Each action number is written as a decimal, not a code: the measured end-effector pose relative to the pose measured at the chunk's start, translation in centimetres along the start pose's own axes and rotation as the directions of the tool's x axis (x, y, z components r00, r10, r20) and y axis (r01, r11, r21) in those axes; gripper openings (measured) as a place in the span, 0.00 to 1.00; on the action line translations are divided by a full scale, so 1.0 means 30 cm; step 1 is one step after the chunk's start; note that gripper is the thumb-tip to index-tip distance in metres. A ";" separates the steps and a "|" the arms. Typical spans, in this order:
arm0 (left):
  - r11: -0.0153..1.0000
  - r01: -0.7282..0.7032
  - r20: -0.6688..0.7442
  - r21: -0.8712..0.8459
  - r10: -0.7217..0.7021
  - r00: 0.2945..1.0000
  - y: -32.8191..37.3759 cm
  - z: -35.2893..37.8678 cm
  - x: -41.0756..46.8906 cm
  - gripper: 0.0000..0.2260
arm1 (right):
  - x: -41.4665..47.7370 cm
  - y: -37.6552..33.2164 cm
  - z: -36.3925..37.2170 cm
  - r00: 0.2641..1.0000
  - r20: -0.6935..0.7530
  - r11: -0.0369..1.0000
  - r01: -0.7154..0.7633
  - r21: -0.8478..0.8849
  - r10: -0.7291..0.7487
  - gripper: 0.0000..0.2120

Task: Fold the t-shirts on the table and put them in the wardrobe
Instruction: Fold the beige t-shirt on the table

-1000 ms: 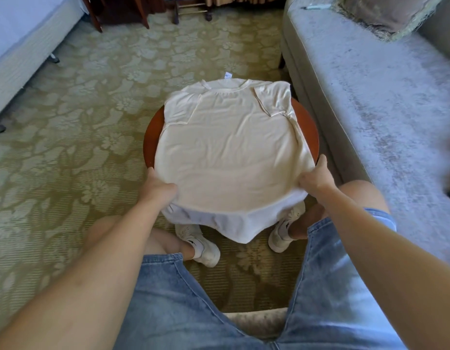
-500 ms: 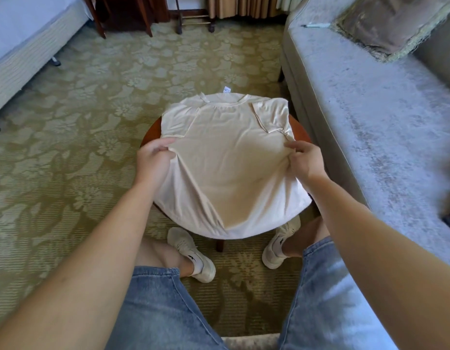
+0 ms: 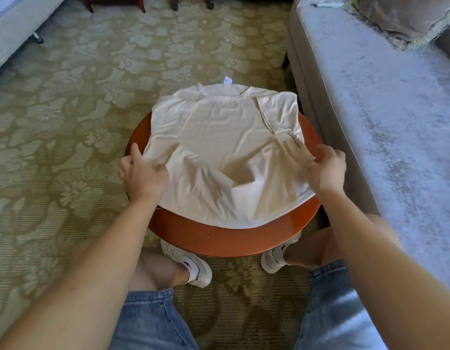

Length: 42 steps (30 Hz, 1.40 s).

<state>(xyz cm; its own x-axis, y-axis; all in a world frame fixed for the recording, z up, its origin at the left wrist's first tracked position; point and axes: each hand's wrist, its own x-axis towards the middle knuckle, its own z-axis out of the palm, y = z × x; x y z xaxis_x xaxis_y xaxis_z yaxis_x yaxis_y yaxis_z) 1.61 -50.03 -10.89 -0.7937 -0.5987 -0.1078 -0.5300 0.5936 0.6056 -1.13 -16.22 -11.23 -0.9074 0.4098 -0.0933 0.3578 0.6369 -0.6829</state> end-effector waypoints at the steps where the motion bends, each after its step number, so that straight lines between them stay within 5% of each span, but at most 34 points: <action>1: 1.000 0.008 0.000 0.011 -0.008 1.000 -0.008 0.002 -0.002 0.33 | -0.009 0.012 0.006 1.000 0.010 1.000 0.003 -0.011 -0.002 0.19; 3: 0.998 -0.018 0.035 0.063 0.016 0.999 -0.020 0.005 -0.014 0.31 | -0.021 0.017 0.013 0.997 0.071 0.999 -0.004 -0.036 0.007 0.13; 8: 1.000 0.008 0.070 0.019 -0.009 0.997 -0.034 -0.009 -0.057 0.34 | -0.029 -0.003 -0.041 0.988 0.117 0.994 -0.099 -0.052 0.104 0.29; 13: 0.993 -0.113 0.129 0.046 0.106 0.986 -0.056 -0.008 -0.122 0.26 | -0.057 0.003 -0.054 0.961 0.218 0.985 -0.166 -0.044 0.172 0.14; 16: 0.997 -0.069 0.157 -0.046 0.076 0.985 -0.040 -0.027 -0.143 0.26 | -0.079 -0.009 -0.074 0.948 0.258 0.982 -0.177 -0.064 0.188 0.03; 22: 0.951 -0.094 0.195 -0.295 0.157 0.968 -0.023 -0.109 -0.192 0.24 | -0.141 -0.013 -0.139 0.935 0.316 0.981 -0.187 0.047 0.163 0.06; 27: 0.875 -0.071 0.161 -0.478 0.167 0.973 -0.036 -0.159 -0.266 0.11 | -0.214 -0.004 -0.159 0.900 0.391 0.942 -0.281 0.183 0.192 0.05; 34: 0.678 0.112 0.210 -0.727 0.064 0.976 0.009 -0.165 -0.305 0.10 | -0.302 -0.045 -0.172 0.947 0.312 0.910 -0.190 0.369 0.071 0.10; 42: 0.540 0.183 0.289 -0.821 0.117 0.950 0.057 -0.157 -0.366 0.08 | -0.360 -0.035 -0.239 0.900 0.437 0.832 -0.232 0.505 -0.014 0.13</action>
<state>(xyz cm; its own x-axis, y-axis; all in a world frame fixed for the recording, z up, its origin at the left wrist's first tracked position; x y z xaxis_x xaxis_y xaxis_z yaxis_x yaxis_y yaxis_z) 10.81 -44.98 -4.94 -0.9025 -0.3439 -0.2592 -0.1863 -0.2309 0.9550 9.89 -16.62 -4.31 -0.9173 0.0748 -0.3911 0.3972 0.1049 -0.9117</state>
